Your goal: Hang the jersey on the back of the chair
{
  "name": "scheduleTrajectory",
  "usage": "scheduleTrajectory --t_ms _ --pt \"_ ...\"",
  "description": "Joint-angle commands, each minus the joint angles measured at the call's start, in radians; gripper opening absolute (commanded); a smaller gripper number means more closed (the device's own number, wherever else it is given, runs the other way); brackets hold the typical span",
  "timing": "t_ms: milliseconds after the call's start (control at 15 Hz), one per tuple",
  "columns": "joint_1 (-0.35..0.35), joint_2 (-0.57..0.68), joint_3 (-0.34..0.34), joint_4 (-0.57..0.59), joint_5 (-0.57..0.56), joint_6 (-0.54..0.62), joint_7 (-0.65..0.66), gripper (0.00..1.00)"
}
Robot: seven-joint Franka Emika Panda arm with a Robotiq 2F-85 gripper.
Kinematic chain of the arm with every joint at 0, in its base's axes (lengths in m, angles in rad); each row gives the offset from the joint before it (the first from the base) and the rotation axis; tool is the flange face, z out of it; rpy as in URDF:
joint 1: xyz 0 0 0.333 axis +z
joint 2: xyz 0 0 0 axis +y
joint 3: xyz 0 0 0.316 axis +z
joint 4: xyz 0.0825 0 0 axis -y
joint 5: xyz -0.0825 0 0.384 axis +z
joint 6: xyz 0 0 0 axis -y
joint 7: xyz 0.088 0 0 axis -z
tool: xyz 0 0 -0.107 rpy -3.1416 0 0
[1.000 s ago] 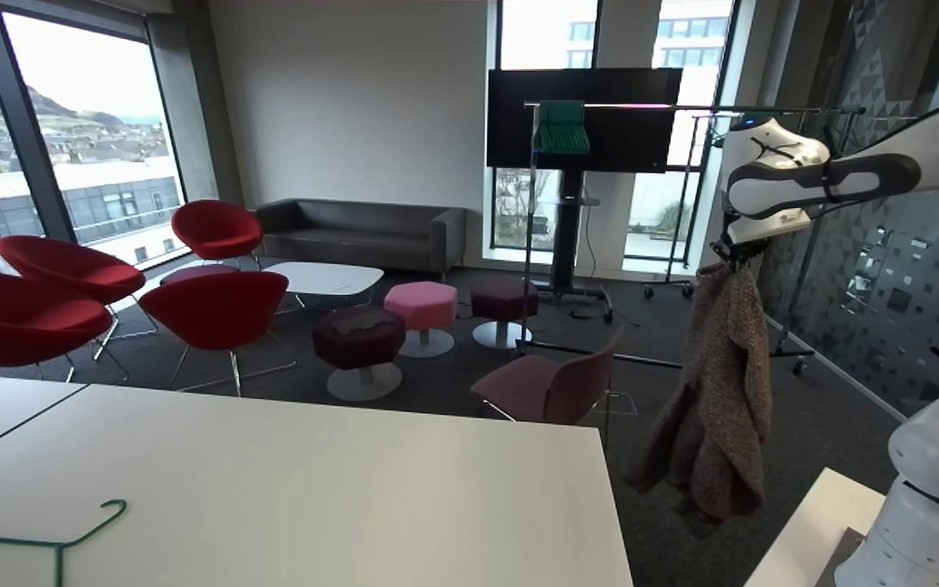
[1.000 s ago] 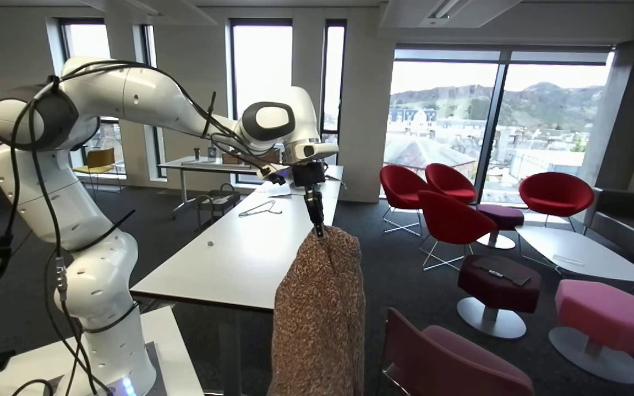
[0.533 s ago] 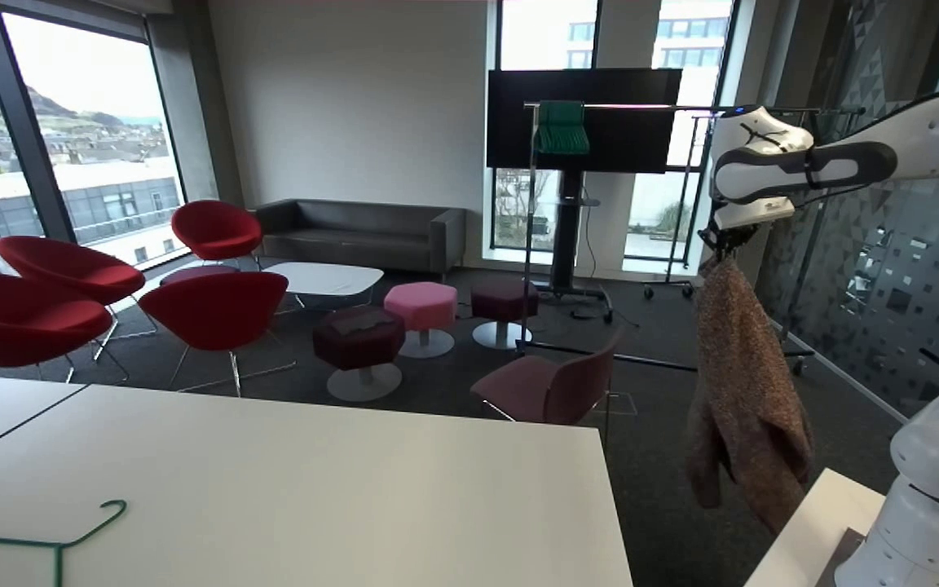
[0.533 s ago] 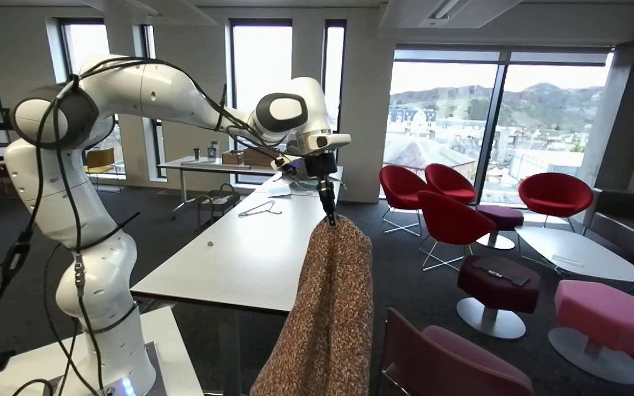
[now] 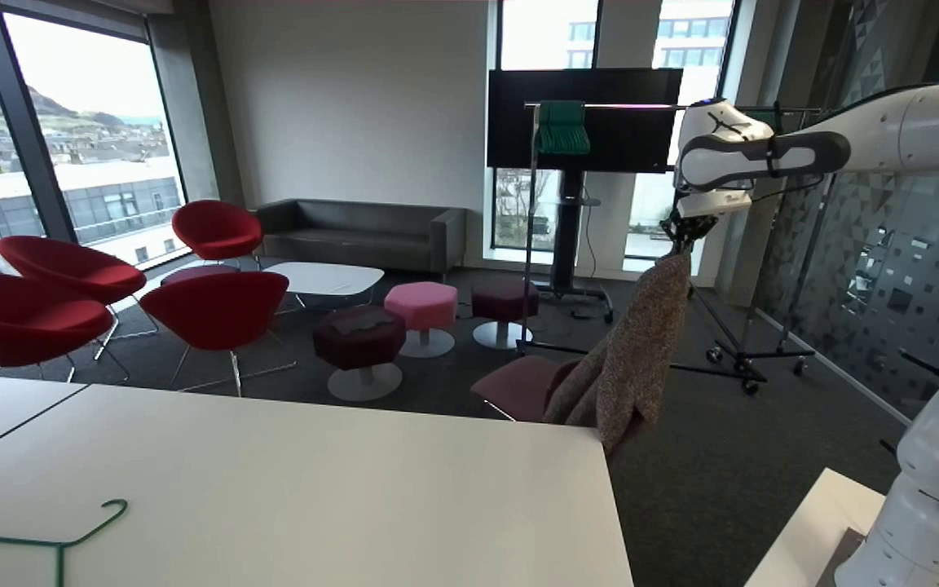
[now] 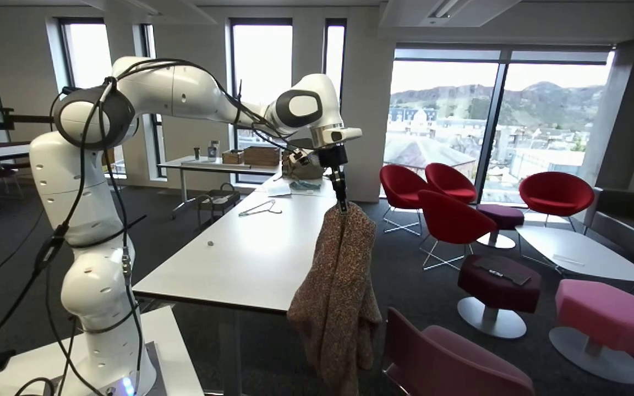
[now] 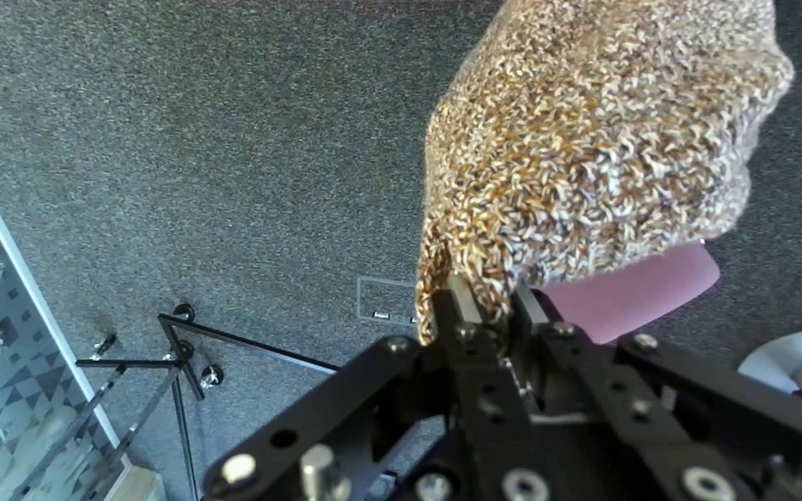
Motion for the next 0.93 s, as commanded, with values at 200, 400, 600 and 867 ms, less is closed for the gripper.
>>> scheduleTrajectory --t_ms 200,400,600,867 --pt "0.022 0.020 -0.018 0.004 0.026 -0.003 -0.001 0.13" --pt "0.023 0.027 -0.018 0.002 0.026 -0.003 -0.001 0.13" --pt "0.014 0.073 -0.030 0.042 0.041 -0.008 0.002 0.03" --pt "0.015 0.145 -0.053 0.120 0.087 -0.011 -0.017 0.03"
